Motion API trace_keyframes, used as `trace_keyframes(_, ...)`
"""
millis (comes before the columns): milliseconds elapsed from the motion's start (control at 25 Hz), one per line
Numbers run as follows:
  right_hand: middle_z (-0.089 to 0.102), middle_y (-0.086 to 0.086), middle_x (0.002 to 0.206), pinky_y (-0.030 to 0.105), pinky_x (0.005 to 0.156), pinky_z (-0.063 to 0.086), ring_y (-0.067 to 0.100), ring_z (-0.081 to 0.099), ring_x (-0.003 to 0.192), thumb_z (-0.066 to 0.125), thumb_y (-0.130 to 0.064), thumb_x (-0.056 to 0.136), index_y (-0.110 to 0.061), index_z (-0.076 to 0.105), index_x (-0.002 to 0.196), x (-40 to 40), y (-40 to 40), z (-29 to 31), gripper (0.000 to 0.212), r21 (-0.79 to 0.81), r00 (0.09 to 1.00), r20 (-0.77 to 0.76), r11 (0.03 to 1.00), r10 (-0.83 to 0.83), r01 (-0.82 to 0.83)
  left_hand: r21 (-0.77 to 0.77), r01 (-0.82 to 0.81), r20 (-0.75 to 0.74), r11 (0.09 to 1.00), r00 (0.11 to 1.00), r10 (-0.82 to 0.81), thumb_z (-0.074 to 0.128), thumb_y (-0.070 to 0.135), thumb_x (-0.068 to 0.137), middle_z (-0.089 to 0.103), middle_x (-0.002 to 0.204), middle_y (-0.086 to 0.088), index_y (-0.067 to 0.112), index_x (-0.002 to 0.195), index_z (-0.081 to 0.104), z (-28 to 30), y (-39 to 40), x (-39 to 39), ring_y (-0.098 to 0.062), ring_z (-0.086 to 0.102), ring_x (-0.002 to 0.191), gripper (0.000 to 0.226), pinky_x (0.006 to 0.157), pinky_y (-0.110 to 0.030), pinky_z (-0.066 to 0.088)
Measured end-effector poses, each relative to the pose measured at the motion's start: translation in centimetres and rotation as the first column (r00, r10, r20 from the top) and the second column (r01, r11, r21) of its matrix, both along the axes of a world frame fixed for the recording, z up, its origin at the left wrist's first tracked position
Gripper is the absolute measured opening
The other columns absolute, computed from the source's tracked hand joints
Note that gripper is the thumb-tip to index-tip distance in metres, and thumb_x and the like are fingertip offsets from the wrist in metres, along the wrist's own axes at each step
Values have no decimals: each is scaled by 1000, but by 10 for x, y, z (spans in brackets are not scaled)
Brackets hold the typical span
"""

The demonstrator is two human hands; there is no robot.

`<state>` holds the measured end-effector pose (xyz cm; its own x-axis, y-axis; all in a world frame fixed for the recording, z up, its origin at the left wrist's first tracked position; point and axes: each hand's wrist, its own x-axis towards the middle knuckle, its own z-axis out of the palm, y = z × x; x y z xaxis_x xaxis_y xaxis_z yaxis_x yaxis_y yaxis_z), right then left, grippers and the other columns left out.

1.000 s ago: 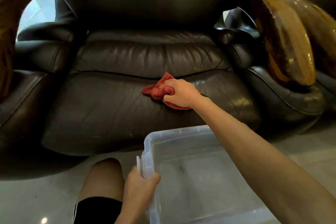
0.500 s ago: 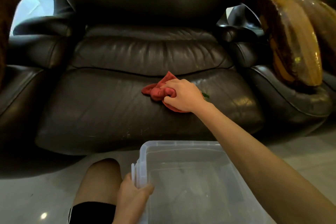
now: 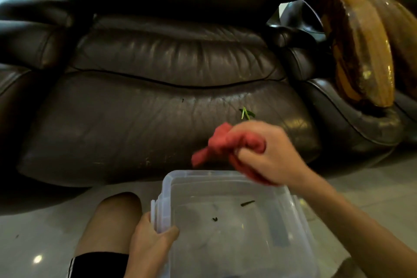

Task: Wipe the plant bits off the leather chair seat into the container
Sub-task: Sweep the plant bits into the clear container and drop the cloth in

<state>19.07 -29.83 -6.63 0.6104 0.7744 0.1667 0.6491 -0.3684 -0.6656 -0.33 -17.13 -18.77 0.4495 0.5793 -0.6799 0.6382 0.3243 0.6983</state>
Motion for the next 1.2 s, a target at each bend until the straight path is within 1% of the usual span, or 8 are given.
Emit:
trace_keyframes(160, 70, -17, 101, 29, 88, 51, 2, 64, 96, 60, -24, 80, -45, 68, 97, 79, 17, 11, 28, 94, 982, 65, 981, -179, 172, -12, -5, 71, 1000, 997, 6, 66, -5, 69, 60, 88, -8, 12, 103, 50, 5, -1, -2, -20, 58, 78, 41, 58, -30, 41)
trace_keyframes(320, 70, -4, 114, 37, 93, 48, 19, 62, 106, 57, -31, 81, -38, 69, 107, 132, 16, -23, 30, -214, 939, 199, 923, -280, 320, -27, -30, 80, 999, 996, 32, 66, -7, 70, 57, 81, -5, 19, 92, 48, 6, -3, 0, -17, 55, 73, 38, 56, -28, 38)
trace_keyframes(440, 71, -7, 110, 35, 92, 45, 20, 60, 104, 50, -46, 71, -34, 71, 101, 107, 22, -35, 38, -271, 930, 310, 919, -198, 286, -37, -28, 74, 999, 997, 31, 67, -7, 70, 58, 83, -4, 21, 92, 48, 5, -3, 1, -17, 56, 75, 39, 57, -28, 39)
trace_keyframes(640, 66, -16, 96, 28, 90, 48, 1, 58, 94, 55, -34, 75, -35, 70, 91, -11, -8, -36, 22, -377, 984, -91, 909, 153, -176, -14, -26, 40, 1000, 999, 27, 68, -6, 70, 57, 81, -5, 17, 97, 48, 1, -3, 1, -16, 54, 72, 41, 55, -27, 38)
trace_keyframes(760, 67, -11, 91, 34, 81, 54, 4, 61, 85, 51, -42, 71, -30, 68, 85, -32, -18, -37, 25, -361, 955, -256, 901, 151, -239, -18, -8, 45, 1000, 999, 9, 67, -3, 70, 60, 85, -6, 17, 98, 50, -1, -2, -2, -18, 58, 76, 39, 57, -28, 40)
trace_keyframes(920, 70, -9, 97, 29, 78, 57, 10, 68, 86, 58, -15, 81, -32, 71, 97, 4, -15, -14, 27, -88, 972, -231, 995, 34, -56, -8, 22, 45, 1000, 999, -21, 69, -2, 68, 63, 90, -9, 14, 105, 52, -4, 0, -5, -24, 61, 82, 44, 67, -34, 46)
trace_keyframes(1040, 74, -9, 94, 25, 76, 57, 11, 72, 83, 57, -4, 86, -30, 69, 106, 63, -21, 5, 35, 154, 970, -172, 968, -173, 200, -5, 32, 68, 999, 997, -31, 67, -4, 69, 62, 88, -6, 16, 106, 50, -3, 1, -4, -20, 60, 80, 45, 62, -31, 43)
trace_keyframes(1200, 70, -9, 113, 22, 96, 48, -6, 63, 99, 53, -16, 85, -36, 66, 109, 144, -31, -19, 35, 44, 925, 39, 925, -378, 376, -11, 31, 66, 999, 997, -30, 67, -3, 69, 60, 87, -3, 15, 108, 51, -3, 0, -4, -19, 58, 79, 46, 65, -32, 42)
